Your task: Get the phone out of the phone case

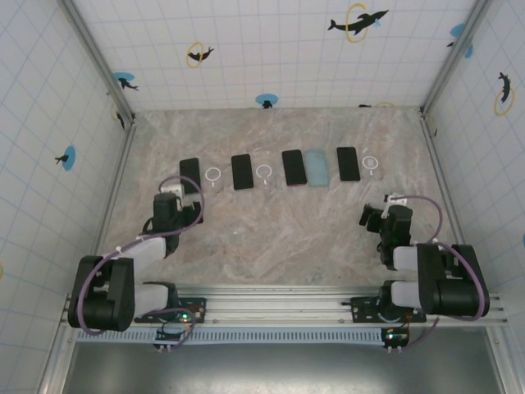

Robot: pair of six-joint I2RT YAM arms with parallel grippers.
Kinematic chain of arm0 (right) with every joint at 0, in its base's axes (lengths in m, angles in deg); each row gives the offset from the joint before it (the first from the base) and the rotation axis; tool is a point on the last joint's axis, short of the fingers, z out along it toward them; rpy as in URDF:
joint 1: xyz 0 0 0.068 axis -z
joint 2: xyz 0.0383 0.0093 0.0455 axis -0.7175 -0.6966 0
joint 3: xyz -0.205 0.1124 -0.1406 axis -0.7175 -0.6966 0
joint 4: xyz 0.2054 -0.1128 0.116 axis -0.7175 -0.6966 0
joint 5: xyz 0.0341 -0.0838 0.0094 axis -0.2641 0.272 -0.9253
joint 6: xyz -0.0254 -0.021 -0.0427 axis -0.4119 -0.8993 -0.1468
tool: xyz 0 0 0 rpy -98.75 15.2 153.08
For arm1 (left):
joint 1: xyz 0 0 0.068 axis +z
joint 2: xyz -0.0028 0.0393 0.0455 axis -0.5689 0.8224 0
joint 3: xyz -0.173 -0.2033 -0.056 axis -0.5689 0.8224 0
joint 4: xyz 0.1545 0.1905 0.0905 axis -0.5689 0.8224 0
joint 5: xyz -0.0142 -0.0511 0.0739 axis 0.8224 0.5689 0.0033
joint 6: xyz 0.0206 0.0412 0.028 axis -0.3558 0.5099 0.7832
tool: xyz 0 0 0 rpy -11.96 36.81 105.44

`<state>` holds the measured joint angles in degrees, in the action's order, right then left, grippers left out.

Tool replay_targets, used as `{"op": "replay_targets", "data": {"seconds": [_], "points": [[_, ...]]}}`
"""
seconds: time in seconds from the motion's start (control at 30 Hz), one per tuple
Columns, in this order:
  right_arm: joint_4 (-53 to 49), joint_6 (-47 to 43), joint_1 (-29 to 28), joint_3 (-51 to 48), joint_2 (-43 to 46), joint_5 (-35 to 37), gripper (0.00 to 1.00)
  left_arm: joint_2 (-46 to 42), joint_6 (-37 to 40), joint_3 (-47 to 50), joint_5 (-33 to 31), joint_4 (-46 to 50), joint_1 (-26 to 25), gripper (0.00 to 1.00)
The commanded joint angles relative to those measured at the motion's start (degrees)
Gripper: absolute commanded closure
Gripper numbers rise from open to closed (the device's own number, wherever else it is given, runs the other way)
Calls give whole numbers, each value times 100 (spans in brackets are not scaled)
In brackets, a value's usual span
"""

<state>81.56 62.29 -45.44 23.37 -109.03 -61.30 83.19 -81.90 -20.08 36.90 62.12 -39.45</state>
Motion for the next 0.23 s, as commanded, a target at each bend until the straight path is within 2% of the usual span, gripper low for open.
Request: {"op": "replay_targets", "data": {"seconds": [0.0,0.1,0.2], "points": [[1395,34,67,-102,-362,243,1,166,543,373,102,-1596,247,2],[1955,49,181,-273,-601,-55,1,428,589,542,356,-2236,470,2],[1806,-29,69,-209,-605,60,1,708,581,540,547,-2596,645,2]]}}
